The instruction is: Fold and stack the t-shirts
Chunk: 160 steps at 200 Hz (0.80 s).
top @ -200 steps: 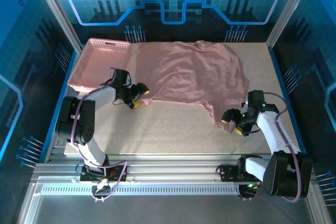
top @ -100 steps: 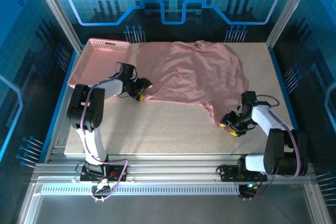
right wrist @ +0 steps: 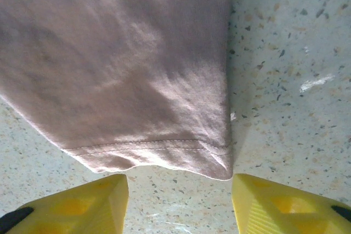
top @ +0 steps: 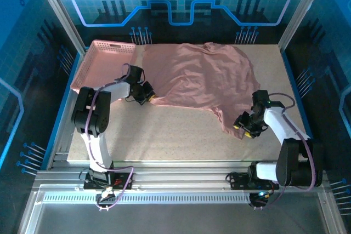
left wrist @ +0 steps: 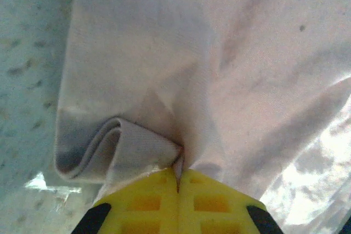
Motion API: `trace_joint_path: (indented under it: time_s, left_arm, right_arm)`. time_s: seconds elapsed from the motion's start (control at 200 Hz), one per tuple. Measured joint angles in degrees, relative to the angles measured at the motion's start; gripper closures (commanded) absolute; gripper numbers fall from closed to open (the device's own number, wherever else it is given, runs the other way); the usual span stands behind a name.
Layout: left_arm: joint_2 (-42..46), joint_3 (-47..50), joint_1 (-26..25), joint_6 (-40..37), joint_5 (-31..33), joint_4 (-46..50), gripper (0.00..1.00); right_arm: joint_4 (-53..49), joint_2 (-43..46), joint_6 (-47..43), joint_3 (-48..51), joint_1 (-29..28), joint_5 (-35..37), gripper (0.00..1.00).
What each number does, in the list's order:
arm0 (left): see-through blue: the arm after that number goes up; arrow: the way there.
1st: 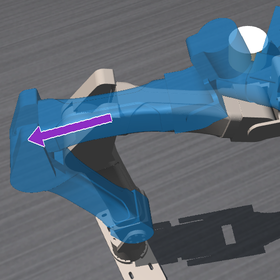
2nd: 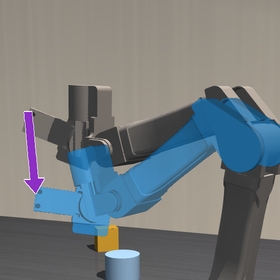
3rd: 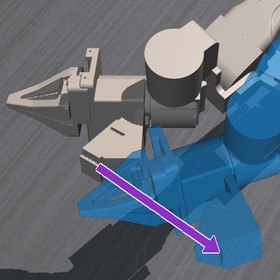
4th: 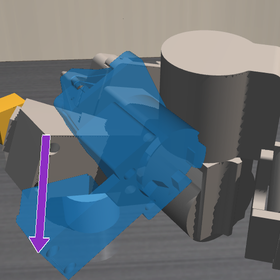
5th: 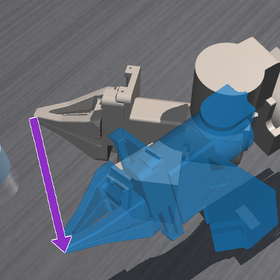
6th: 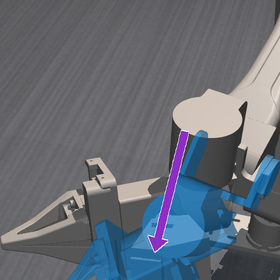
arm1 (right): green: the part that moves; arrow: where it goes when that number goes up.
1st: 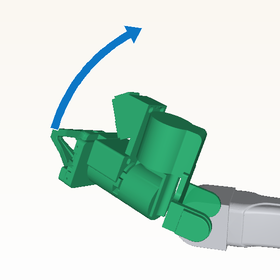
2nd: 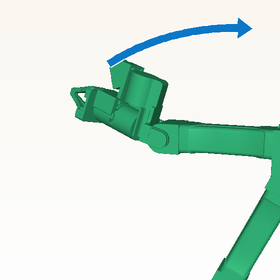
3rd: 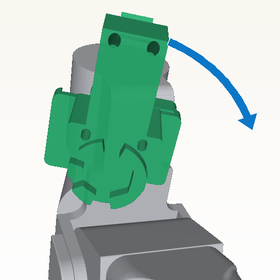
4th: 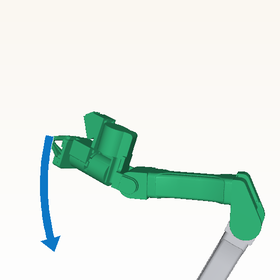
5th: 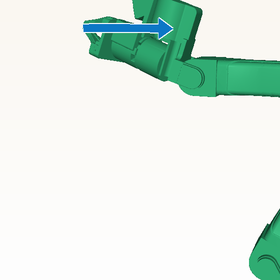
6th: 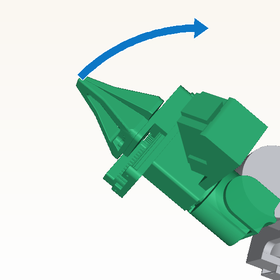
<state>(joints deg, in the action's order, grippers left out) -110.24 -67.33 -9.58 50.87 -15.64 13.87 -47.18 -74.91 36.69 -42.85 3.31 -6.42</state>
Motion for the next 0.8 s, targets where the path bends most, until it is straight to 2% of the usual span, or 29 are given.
trace_joint_path:
  time_s: [0.175, 0.275, 0.46, 0.615, 0.8]
  left_arm:
    - [5.95, 2.38, -0.02, -1.79, 0.66, 2.38, 1.00]
    - [7.85, 3.56, -0.02, -2.69, 0.72, 2.80, 1.00]
    - [8.96, 6.29, -0.02, -3.43, 0.90, 3.85, 1.00]
    - [11.63, 6.75, -0.02, -5.70, 1.99, 7.43, 1.00]
    - [18.23, 8.39, -0.02, -8.50, 4.52, 11.43, 1.00]
  right_arm:
    - [1.38, -5.31, 0.90, 1.03, -1.09, 0.02, 0.53]
    - [2.21, -7.45, 1.42, 1.36, -2.58, 0.00, 0.62]
    - [2.40, -9.86, 1.62, 0.81, -3.02, 0.59, 1.00]
    - [1.62, -8.07, 2.36, 0.37, -2.99, 3.50, 1.00]
    - [-3.58, 4.00, 3.02, -0.57, -1.95, 7.98, 1.00]
